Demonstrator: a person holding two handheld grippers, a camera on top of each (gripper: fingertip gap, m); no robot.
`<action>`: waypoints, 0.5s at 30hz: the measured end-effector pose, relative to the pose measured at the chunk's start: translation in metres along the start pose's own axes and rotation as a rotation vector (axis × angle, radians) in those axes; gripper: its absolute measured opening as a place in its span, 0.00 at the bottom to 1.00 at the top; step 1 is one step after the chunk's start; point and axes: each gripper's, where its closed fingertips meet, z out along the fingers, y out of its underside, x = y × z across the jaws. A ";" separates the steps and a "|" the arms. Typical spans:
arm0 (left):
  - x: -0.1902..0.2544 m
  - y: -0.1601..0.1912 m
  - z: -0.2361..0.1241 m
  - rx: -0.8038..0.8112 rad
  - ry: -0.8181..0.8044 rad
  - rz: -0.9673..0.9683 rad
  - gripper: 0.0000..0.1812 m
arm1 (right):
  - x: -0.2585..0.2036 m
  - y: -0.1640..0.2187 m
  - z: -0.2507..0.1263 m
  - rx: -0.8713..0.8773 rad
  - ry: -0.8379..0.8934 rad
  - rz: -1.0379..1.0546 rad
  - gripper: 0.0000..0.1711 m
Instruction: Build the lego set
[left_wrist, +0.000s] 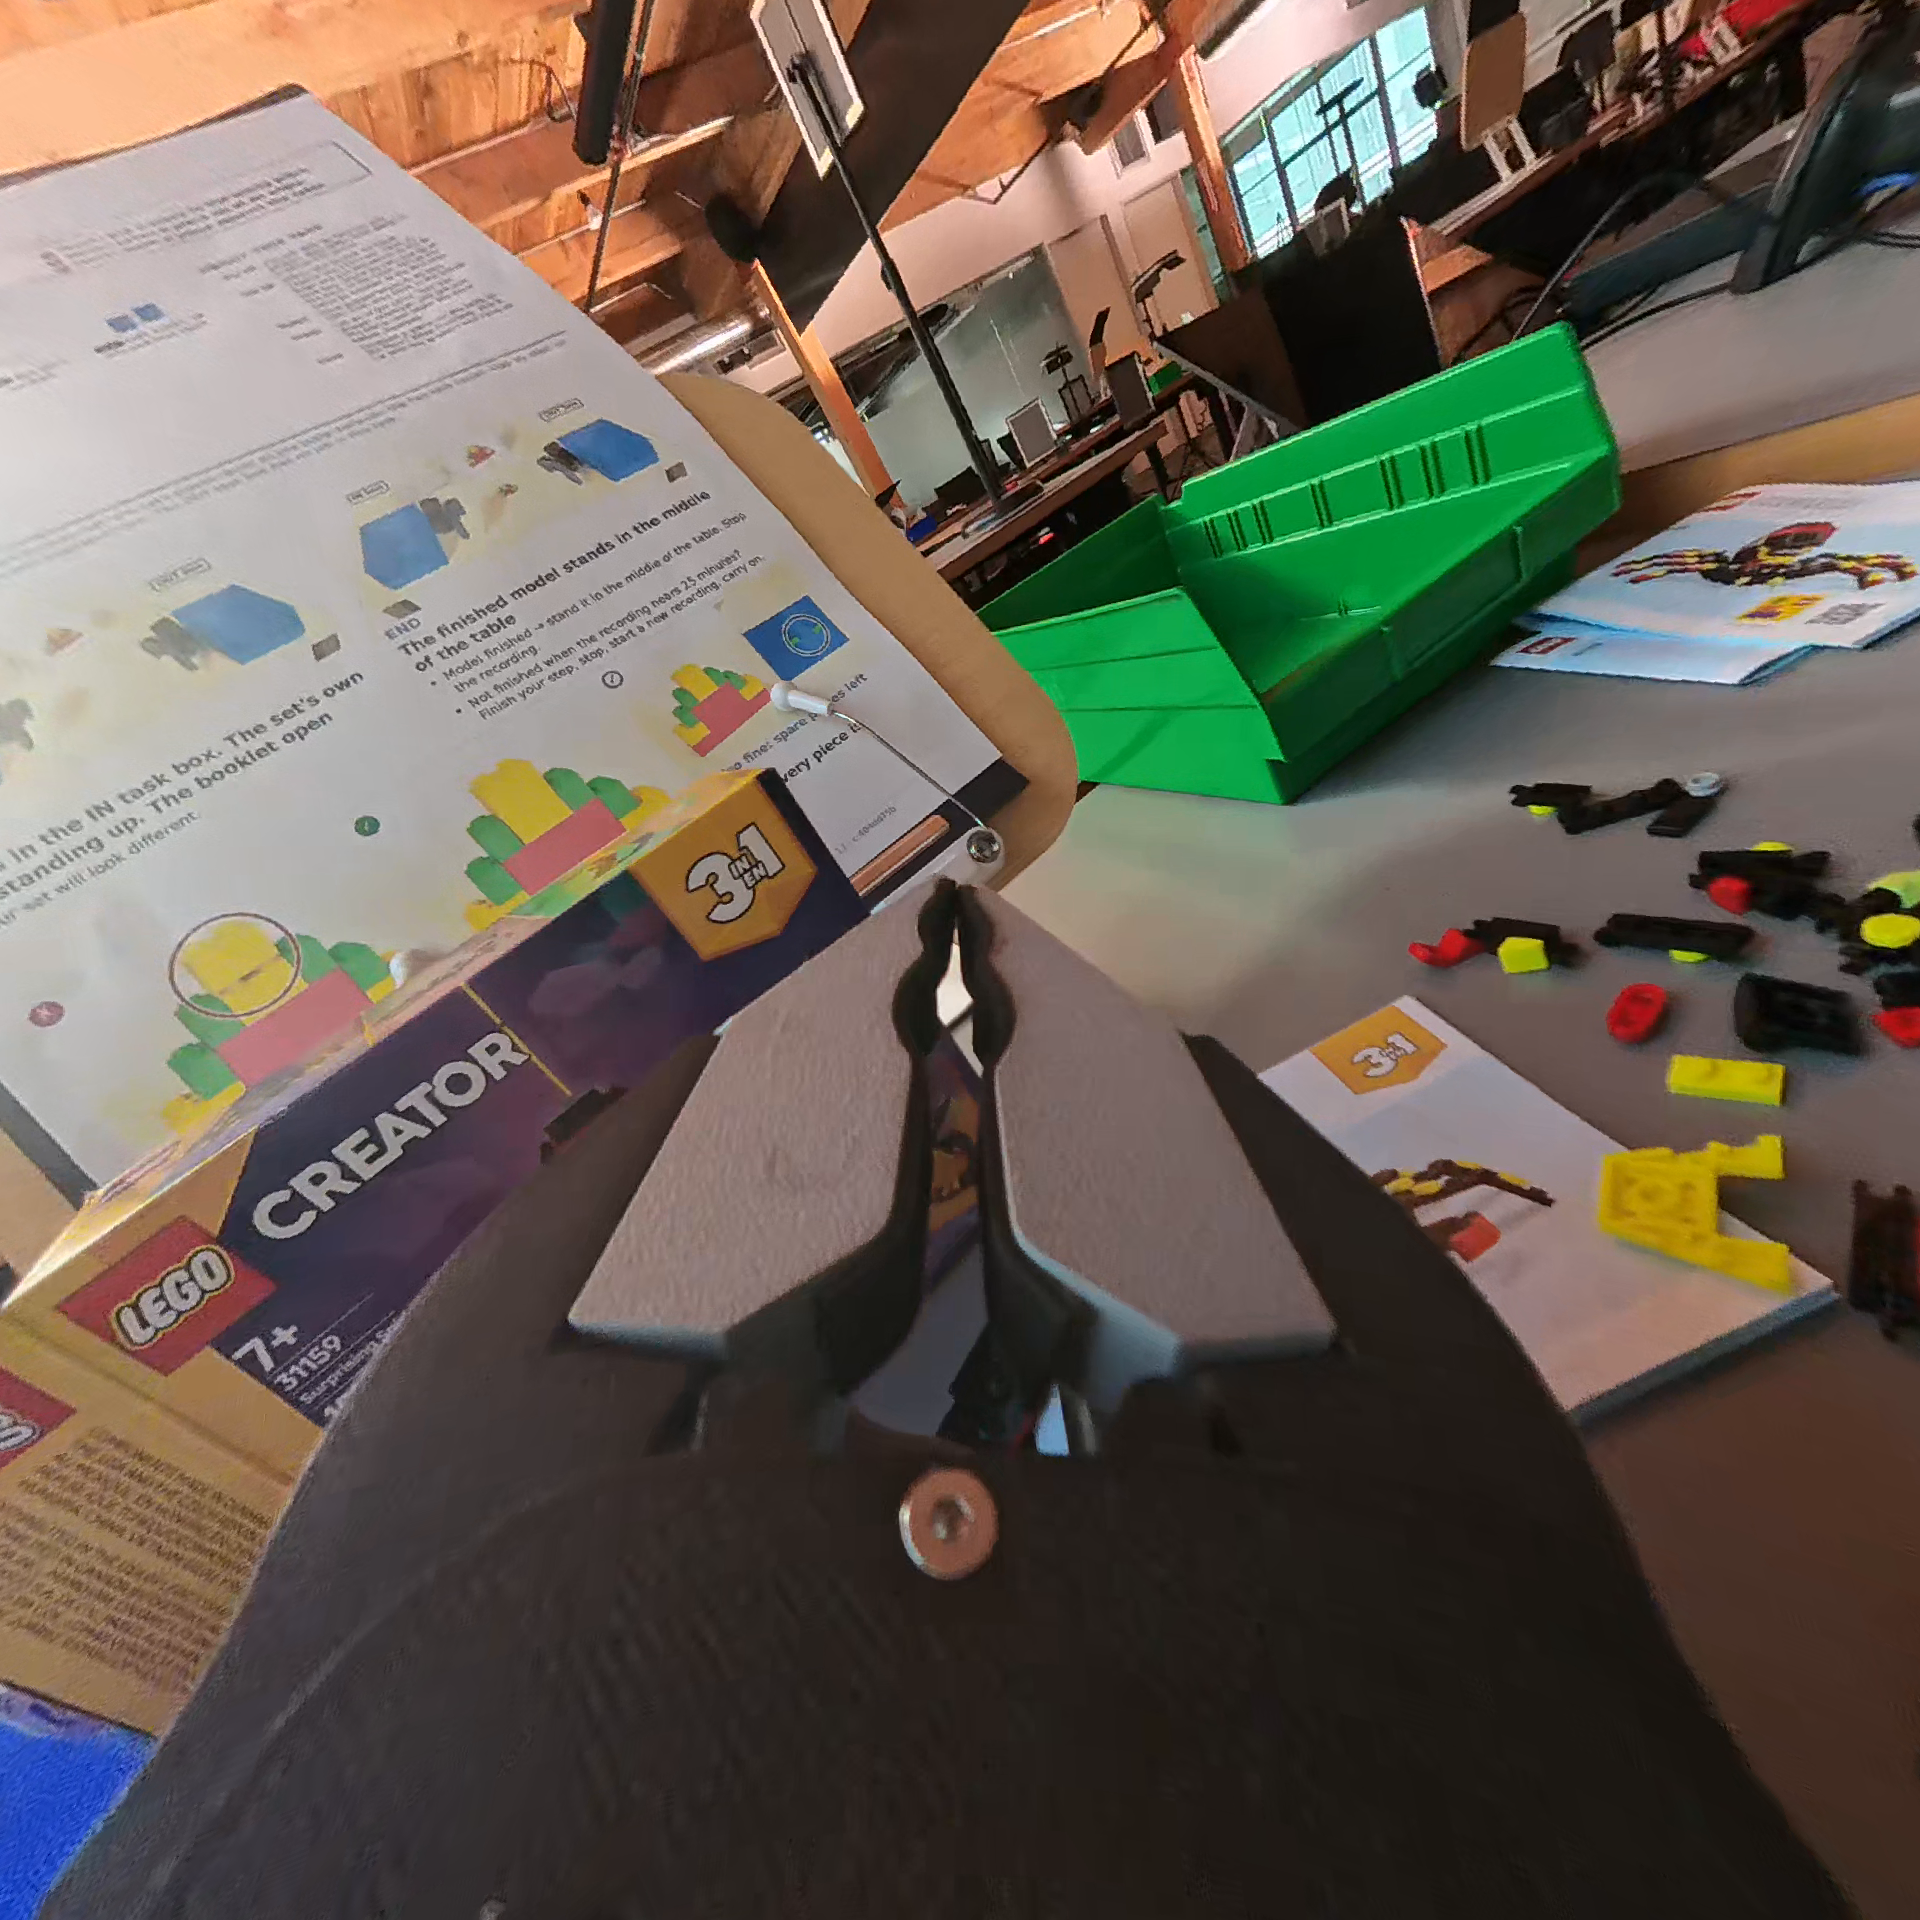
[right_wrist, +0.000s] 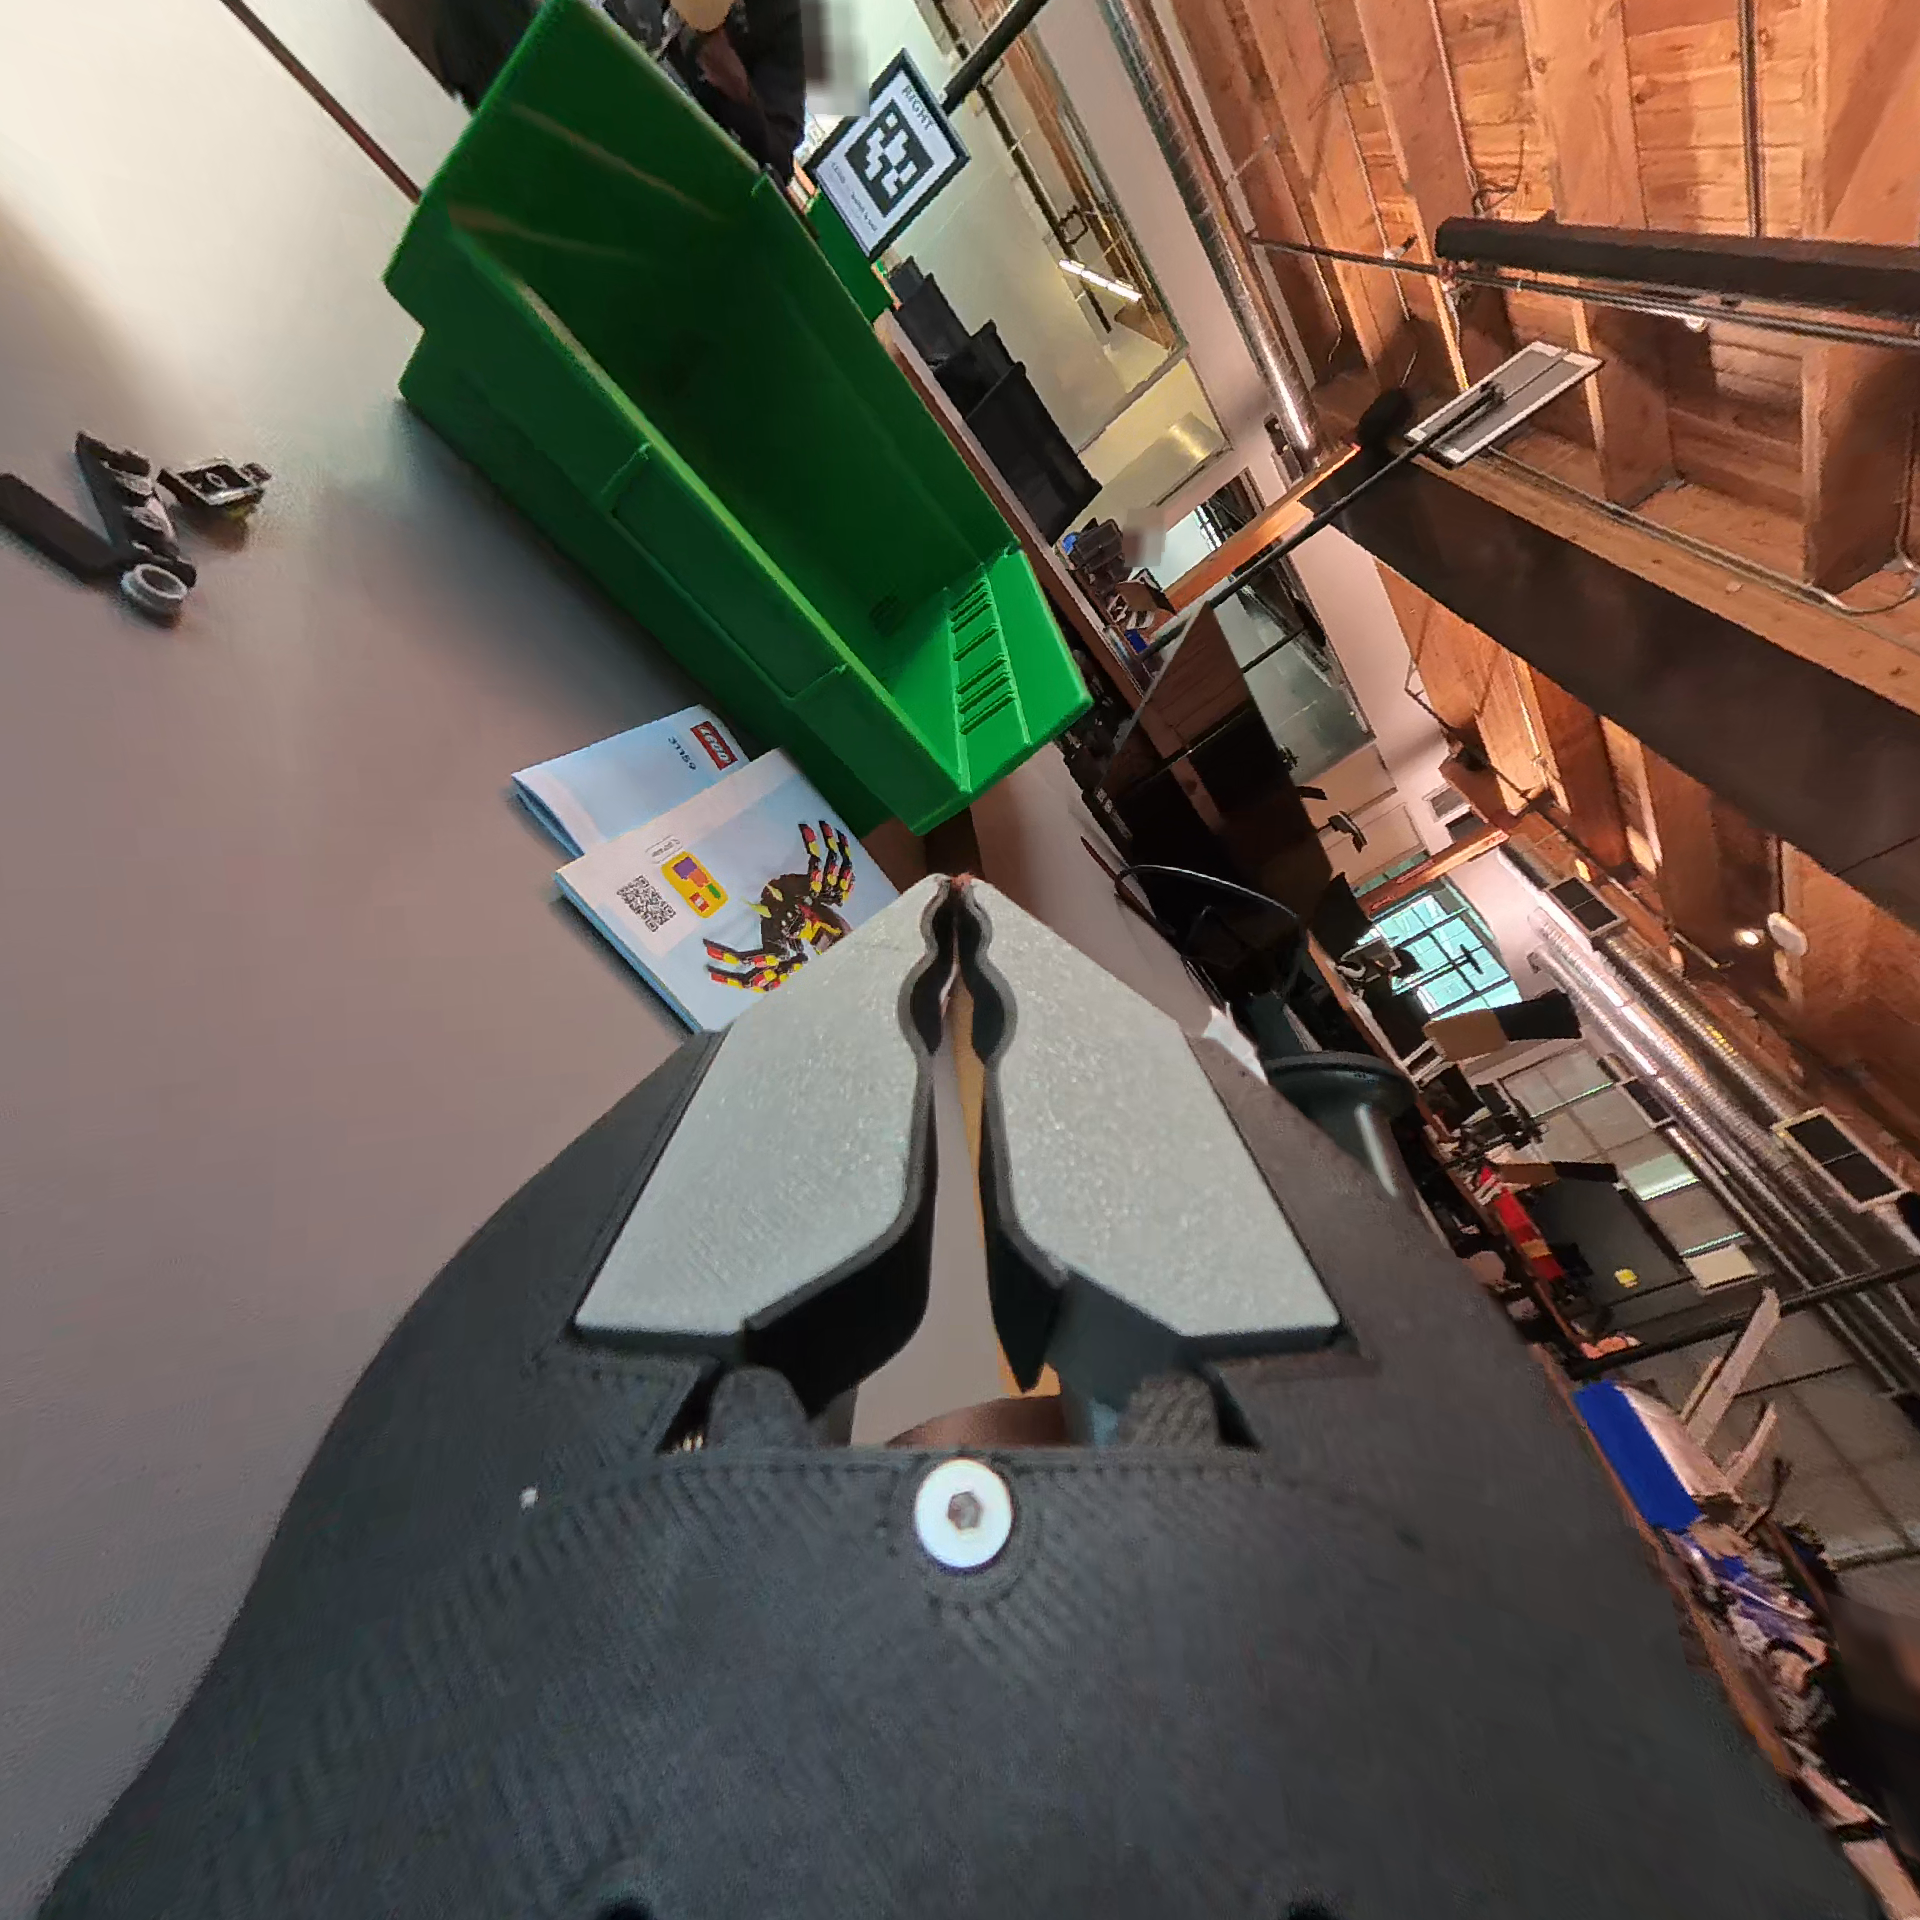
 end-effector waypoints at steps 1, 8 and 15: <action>0.000 -0.001 0.000 0.004 0.002 -0.002 0.00 | 0.000 0.000 0.000 -0.002 0.004 -0.005 0.00; 0.004 -0.001 0.000 0.010 0.014 0.012 0.00 | 0.008 0.011 0.002 -0.059 0.052 0.000 0.00; -0.006 0.000 -0.001 0.017 -0.007 -0.043 0.00 | -0.014 0.015 0.008 -0.103 0.009 -0.191 0.00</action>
